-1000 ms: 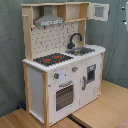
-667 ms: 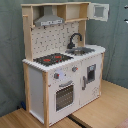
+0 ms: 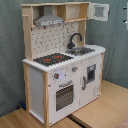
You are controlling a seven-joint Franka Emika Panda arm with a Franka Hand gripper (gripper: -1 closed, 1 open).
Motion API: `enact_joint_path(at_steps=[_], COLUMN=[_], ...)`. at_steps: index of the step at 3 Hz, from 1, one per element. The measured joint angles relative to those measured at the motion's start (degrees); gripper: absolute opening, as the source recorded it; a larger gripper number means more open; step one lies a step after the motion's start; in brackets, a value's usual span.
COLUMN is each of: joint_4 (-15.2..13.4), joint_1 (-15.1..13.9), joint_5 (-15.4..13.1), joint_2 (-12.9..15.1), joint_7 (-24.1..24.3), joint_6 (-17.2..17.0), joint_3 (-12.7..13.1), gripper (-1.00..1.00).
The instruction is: Play with the kitchen
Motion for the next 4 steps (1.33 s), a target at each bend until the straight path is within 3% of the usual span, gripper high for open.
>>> enact_joint_path(at_steps=[2, 4], joint_4=[4.89, 12.66], joint_1=[-5.61, -8.89], joint_5=[0.08, 0.09], joint_2=[7.63, 16.48], joint_7=[1.43, 3.6], joint_6=[5.43, 6.18], joint_3=[0.33, 2.74], gripper=[1.0, 1.0])
